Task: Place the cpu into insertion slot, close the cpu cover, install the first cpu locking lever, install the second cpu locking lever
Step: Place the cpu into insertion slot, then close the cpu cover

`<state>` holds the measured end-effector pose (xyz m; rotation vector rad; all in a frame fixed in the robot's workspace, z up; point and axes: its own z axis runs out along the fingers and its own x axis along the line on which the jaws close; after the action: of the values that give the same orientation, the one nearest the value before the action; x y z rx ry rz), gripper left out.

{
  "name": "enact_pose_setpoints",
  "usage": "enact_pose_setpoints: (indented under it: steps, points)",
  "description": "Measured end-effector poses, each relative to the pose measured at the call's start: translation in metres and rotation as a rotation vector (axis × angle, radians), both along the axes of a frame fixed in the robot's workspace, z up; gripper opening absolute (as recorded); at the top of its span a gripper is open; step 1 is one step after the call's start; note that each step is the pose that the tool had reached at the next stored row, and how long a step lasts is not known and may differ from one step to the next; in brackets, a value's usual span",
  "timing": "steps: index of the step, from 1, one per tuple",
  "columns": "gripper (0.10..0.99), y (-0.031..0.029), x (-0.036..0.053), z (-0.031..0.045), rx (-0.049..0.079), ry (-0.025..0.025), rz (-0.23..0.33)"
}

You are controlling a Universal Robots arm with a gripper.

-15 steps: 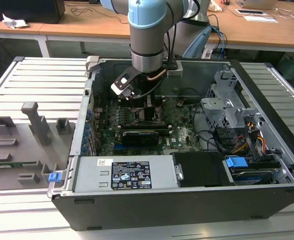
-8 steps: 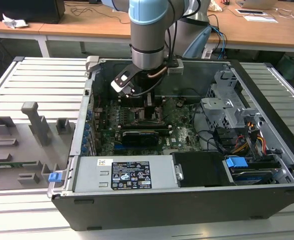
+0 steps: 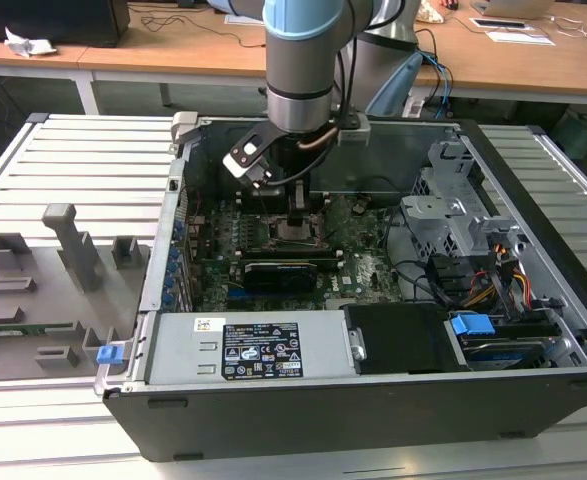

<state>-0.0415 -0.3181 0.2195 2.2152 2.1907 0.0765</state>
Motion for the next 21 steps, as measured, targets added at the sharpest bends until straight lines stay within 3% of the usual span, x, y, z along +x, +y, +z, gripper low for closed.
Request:
enact_pose_setpoints:
  steps: [21]
  points:
    - [0.106, 0.0000, 0.0000, 0.0089, -0.001, 0.0001, 0.000]
